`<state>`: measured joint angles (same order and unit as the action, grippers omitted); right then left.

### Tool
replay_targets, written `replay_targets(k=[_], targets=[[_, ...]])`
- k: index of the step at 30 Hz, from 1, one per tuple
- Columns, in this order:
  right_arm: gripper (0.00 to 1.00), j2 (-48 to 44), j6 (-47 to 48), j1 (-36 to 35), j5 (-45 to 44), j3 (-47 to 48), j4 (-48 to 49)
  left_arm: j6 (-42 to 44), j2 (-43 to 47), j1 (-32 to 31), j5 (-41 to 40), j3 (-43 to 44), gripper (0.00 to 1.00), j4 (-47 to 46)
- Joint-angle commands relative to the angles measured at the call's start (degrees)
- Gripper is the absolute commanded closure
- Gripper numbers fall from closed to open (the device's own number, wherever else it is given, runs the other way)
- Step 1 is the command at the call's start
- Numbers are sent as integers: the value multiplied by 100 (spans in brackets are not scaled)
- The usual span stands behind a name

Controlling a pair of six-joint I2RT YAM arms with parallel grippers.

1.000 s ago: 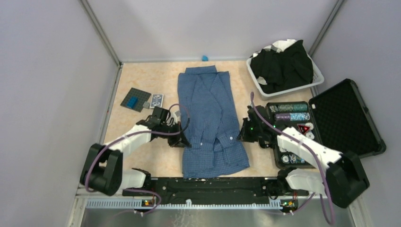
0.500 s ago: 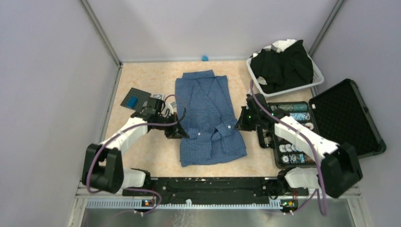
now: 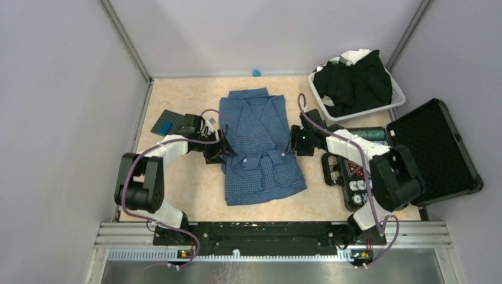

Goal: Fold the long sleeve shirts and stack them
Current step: Fold the shirt at the center of the board.

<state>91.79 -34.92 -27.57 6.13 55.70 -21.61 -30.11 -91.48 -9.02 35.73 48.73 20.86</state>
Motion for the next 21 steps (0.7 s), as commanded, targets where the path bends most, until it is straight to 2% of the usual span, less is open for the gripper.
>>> replay_targets(k=[1,4,7,9,11,13,21], targets=[[45,-822,382,41,-360,159,-163,480,1107,32,-500,308,19,340],[44,-1291,469,33,-342,-266,-297,694,1756,8,-773,77,18,779],[43,-1767,516,22,-253,-832,-289,778,2321,-83,-891,-475,22,969],[43,-1998,550,-59,-256,-1124,-295,702,2573,-496,-1208,-720,25,1064],[43,-2136,549,-155,-239,-1385,-267,361,2709,-1165,-1748,-595,25,1236],[43,-2176,503,-266,-248,-1554,-233,-18,2681,-1489,-1845,-716,29,1229],[45,-2208,246,-590,-360,-2095,-87,-1079,3467,-1823,-2515,-1746,29,1092]])
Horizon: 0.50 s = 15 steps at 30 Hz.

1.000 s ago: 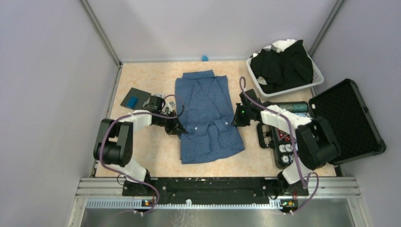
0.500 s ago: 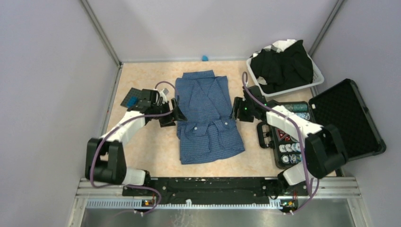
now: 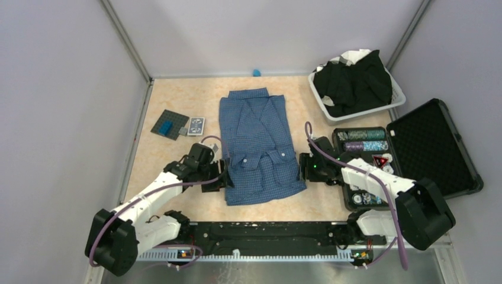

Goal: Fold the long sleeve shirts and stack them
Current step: Fold the shirt at the center of the board.

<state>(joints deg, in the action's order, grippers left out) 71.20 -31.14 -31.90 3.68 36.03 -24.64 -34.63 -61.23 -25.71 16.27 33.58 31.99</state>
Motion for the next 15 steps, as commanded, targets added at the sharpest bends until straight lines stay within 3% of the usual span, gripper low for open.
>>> replay_targets(k=[1,9,12,15], targets=[[45,-136,-158,-193,-129,-174,233,-678,475,-200,-640,-287,28,-43],[57,-89,-243,-264,-84,-272,375,-958,48,-469,-146,-864,33,-942],[66,-28,-245,-264,-64,-247,493,-977,-158,-489,69,-1003,47,-1236],[82,33,-238,-272,-16,-47,459,-879,-224,-496,276,-878,67,-1302]])
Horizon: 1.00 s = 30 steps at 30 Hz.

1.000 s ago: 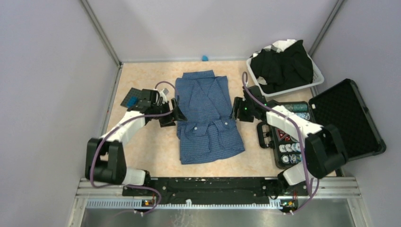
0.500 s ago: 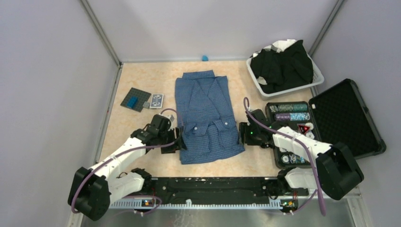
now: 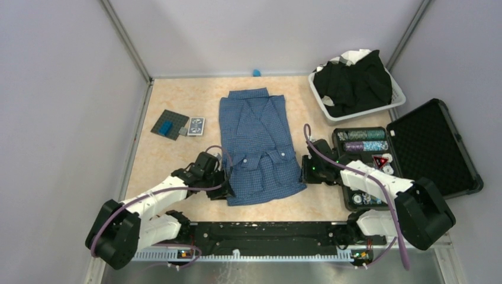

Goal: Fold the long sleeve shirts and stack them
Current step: Fold the shirt at the center of the board.

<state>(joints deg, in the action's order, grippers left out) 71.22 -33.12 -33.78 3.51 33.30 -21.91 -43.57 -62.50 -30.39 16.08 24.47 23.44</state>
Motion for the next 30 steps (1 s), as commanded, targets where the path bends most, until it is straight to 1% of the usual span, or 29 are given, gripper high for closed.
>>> replay_targets(k=[1,3,6,8,10,12,14,15,16,17,18,19,20,22,23,24,28,30], targets=[[88,18,-35,-77,39,326,130,80,-89,-25,330,191,75,-359],[99,-66,-16,-80,177,635,-93,209,-70,-28,395,625,87,-82],[100,-175,-32,-72,384,1279,-394,361,-153,12,283,1495,94,452],[100,-8,6,-36,489,1921,-578,529,-348,157,309,2037,94,531],[100,384,65,94,711,2536,-536,719,-668,494,529,2465,95,335],[100,1050,184,238,771,3245,-412,928,-1207,971,858,2900,96,161],[100,1768,217,465,993,3983,-196,1051,-1842,1427,973,3335,95,-118],[98,2110,216,586,1147,4365,-61,1045,-2198,1699,1115,3502,92,-353],[90,2477,225,678,1198,4713,35,1029,-2571,1900,1290,3709,86,-475],[79,2802,255,743,1151,5040,68,996,-2909,2055,1511,3963,72,-471],[69,3084,286,802,1121,5470,-75,968,-3188,2148,1630,4191,51,-476],[63,3305,296,863,1139,5674,-131,928,-3287,2212,1619,4291,44,-533],[56,3397,301,928,1149,5746,-133,881,-3271,2266,1559,4279,33,-694],[45,3314,277,995,1079,5605,22,870,-3091,2344,1436,4238,14,-761],[33,3220,282,1009,1017,5492,76,899,-2961,2357,1305,4229,9,-688],[31,3125,314,1011,940,5400,76,948,-2836,2362,1200,4165,7,-654],[31,2634,384,1003,697,4828,126,1026,-2259,2362,919,3691,7,-583],[34,2292,379,965,611,4406,309,1030,-2029,2343,827,3416,9,-608]])
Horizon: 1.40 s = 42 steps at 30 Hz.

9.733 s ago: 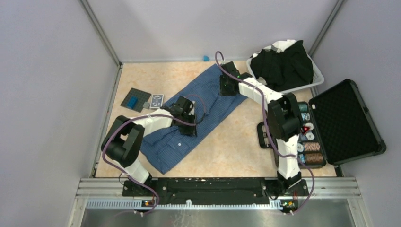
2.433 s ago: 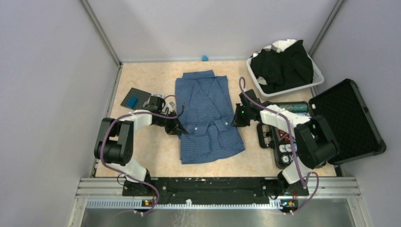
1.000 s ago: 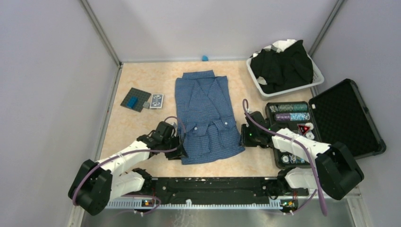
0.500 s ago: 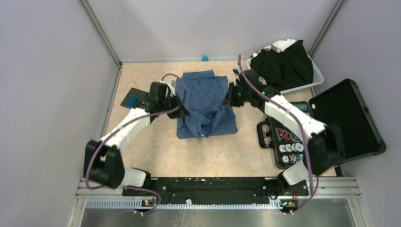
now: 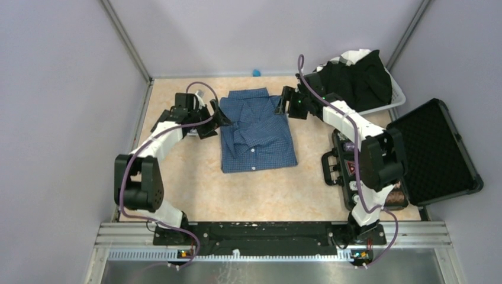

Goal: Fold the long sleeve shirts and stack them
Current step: Fold the shirt at the center of the board.

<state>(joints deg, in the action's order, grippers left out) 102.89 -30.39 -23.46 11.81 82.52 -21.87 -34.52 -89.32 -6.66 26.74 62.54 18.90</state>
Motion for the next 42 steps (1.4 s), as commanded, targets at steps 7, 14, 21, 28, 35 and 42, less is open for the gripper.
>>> replay_targets(k=[7,14,21,28,35,42], targets=[[62,-1149,418,-826,-437,-1308,522,-38,1025,-506,-317,-1235,54,-326],[73,-629,330,-1055,-589,-1920,1008,-314,640,-1306,-669,-1605,70,-1024],[77,-449,189,-1110,-753,-2590,1159,-547,101,-1628,-982,-2182,76,-1449],[79,-1178,-122,-1502,-947,-3700,894,-942,808,-2203,-955,-2934,78,-1089],[74,-2832,-378,-1609,-775,-4500,169,-1118,2603,-2593,-1082,-2957,61,199],[50,-3059,237,-1592,-1124,-3036,-240,-329,2554,-2321,-2014,-1805,34,938]])
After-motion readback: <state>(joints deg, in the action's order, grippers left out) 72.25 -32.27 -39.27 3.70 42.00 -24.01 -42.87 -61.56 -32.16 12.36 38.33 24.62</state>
